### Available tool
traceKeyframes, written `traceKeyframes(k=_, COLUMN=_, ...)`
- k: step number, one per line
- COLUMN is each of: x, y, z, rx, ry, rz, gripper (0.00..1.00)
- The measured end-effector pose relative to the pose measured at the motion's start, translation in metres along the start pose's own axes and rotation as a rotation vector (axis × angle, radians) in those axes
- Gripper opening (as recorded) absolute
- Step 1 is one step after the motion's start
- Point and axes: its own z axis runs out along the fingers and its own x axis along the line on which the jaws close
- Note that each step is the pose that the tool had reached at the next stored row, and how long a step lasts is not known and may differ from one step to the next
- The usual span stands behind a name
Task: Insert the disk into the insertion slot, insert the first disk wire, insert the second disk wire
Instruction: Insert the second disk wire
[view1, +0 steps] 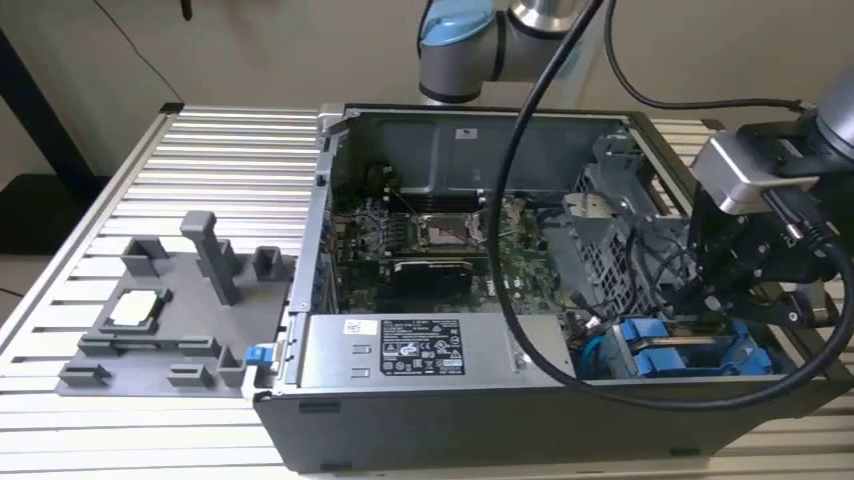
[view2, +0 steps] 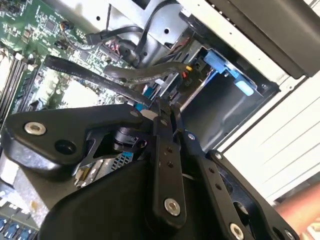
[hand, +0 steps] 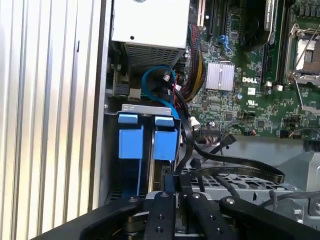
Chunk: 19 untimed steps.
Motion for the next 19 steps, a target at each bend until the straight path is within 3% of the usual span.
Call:
traceKeyframes(k=3, x=0.0019, y=-0.0001, z=0.0, rx=0.004, ry=-0.0518, rz=-0.001, gripper=0.16)
traceKeyframes(k=4, x=0.0035, y=-0.0001, z=-0.0002, rx=0.0045, ry=-0.0588, rz=-0.001, gripper=0.16)
traceKeyframes(k=6, x=0.0081, y=0.0002, z=-0.0007, rx=0.005, ry=-0.0637, rz=-0.001, gripper=0.16)
traceKeyframes(k=10, x=0.0174, y=0.001, z=-0.0017, rx=0.0055, ry=-0.0662, rz=0.001, gripper=0.16)
traceKeyframes(k=15, x=0.0182, y=0.0001, z=0.0013, rx=0.0066, ry=-0.0717, rz=0.004, gripper=0.16)
traceKeyframes(k=19, x=0.0191, y=-0.0059, z=0.0046, rx=0.0083, ry=-0.0826, rz=0.009, gripper=0.16)
